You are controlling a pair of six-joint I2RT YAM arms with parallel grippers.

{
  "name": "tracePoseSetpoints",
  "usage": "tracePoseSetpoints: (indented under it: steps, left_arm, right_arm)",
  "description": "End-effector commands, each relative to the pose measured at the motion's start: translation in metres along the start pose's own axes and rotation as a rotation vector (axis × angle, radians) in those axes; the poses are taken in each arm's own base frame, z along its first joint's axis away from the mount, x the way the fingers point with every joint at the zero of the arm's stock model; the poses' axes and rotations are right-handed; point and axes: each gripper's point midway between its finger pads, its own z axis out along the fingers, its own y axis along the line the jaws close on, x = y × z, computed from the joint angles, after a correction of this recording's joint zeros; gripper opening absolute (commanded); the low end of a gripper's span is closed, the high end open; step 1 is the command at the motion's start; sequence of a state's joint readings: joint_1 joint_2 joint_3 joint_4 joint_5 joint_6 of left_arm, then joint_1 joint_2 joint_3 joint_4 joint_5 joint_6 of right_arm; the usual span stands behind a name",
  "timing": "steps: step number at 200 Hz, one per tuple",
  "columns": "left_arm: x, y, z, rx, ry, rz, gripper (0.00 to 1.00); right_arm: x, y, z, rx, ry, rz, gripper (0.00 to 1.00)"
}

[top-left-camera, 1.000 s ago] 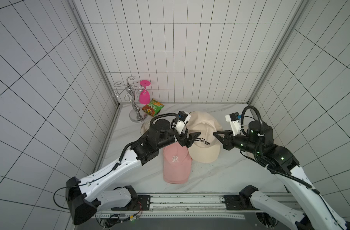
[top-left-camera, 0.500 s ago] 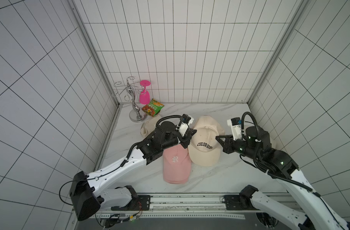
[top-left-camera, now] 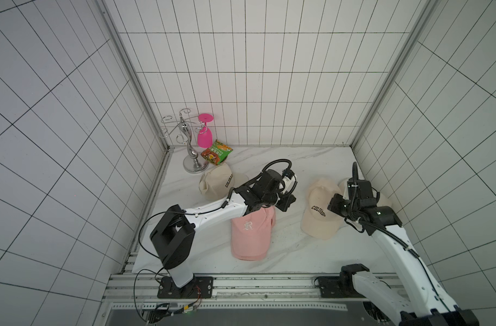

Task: Stack the baseball caps by color
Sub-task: Place the baseball cap at the center of the board.

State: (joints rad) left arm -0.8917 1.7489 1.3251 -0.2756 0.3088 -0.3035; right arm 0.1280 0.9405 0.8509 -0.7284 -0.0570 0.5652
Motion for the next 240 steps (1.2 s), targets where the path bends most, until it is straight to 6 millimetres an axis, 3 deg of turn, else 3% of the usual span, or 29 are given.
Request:
tracePoseSetpoints:
  steps: [1,41,75,107,143,172,195,228,240]
  left_arm:
    - [0.006,0.016,0.011,-0.093,0.066,-0.016,0.00]
    - [0.022,0.029,0.023,-0.136,0.116,-0.037,0.00]
    - [0.018,0.025,0.013,-0.121,0.076,-0.037,0.00]
    - [0.007,0.034,0.009,-0.186,0.025,-0.018,0.32]
    - [-0.016,0.055,0.018,-0.301,-0.018,0.085,0.34]
    - [-0.023,0.061,0.036,-0.271,0.012,0.128,0.35]
    - [-0.018,0.061,0.052,-0.204,0.066,0.168,0.39]
    - [-0.006,0.086,0.071,-0.225,0.127,0.150,0.42]
    - [-0.001,0.086,0.078,-0.191,0.151,0.138,0.42]
  right_arm:
    - [0.009,-0.005,0.020,-0.012,0.032,0.054,0.00]
    - [0.030,0.014,0.054,-0.137,0.150,-0.066,0.00]
    - [0.050,0.007,0.079,-0.093,0.298,-0.172,0.00]
    - [0.062,0.010,0.097,-0.044,0.377,-0.231,0.00]
    - [0.061,0.021,0.100,-0.020,0.343,-0.273,0.00]
    - [0.059,0.022,0.100,-0.011,0.328,-0.272,0.00]
    - [0.058,0.024,0.099,-0.018,0.327,-0.271,0.00]
    - [0.058,0.028,0.097,-0.036,0.322,-0.272,0.00]
    - [0.057,0.030,0.097,-0.041,0.320,-0.274,0.00]
